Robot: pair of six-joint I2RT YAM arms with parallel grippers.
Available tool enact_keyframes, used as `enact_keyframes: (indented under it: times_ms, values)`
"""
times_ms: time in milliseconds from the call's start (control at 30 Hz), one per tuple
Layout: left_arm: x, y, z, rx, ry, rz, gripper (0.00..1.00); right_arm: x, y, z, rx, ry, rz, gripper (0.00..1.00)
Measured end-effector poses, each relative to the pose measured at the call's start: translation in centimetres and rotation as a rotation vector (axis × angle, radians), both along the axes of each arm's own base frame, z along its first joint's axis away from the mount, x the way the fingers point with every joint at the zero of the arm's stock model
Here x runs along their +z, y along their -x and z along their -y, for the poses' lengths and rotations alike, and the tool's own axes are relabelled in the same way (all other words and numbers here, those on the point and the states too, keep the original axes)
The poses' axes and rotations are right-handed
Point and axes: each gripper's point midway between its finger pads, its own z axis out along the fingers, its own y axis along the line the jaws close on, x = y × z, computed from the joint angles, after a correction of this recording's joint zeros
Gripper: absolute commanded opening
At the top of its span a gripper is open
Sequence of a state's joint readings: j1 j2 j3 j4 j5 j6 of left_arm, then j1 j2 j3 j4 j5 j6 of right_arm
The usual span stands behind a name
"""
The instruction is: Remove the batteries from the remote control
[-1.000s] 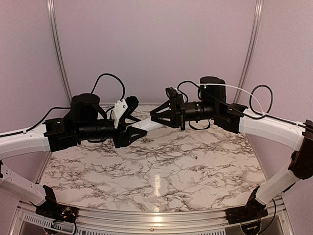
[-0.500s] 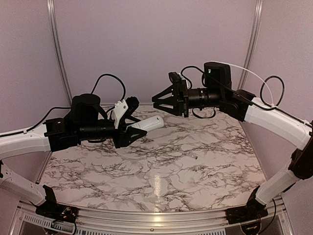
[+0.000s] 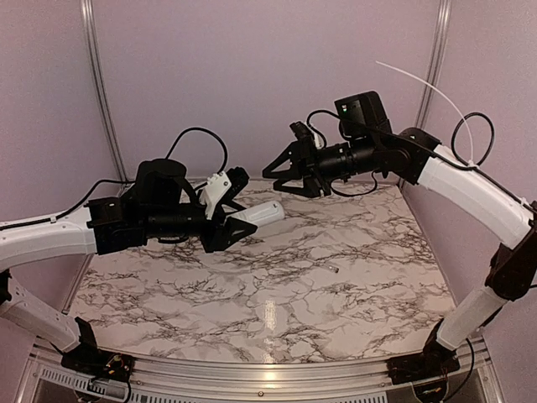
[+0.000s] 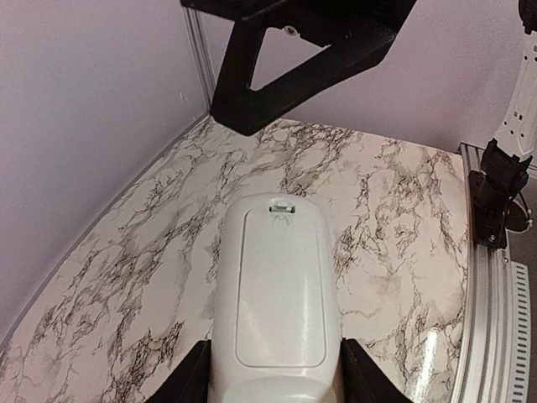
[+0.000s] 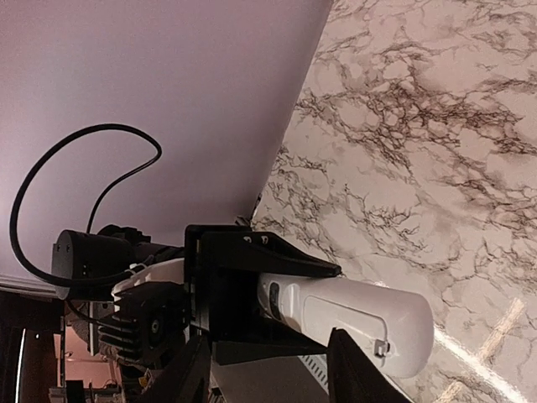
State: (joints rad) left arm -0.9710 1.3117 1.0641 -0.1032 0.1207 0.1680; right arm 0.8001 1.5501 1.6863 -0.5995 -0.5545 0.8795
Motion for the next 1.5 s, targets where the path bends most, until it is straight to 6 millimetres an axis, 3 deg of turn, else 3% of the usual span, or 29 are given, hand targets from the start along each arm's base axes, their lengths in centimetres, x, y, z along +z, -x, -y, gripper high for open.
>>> enact_keyframes:
  times_ms: [233,1500]
  values:
    - [-0.8,-0.4,0.4,0.012,-0.023,-0.021,0.19,-3.1,-0.1,0.7,-0.02,0.116,-0.027,0.51]
    - [-2.2,-0.8,0.8,0.021,-0.052,-0.065,0.19,-6.7,-0.8,0.4,-0.012,0.214,-0.03,0.52]
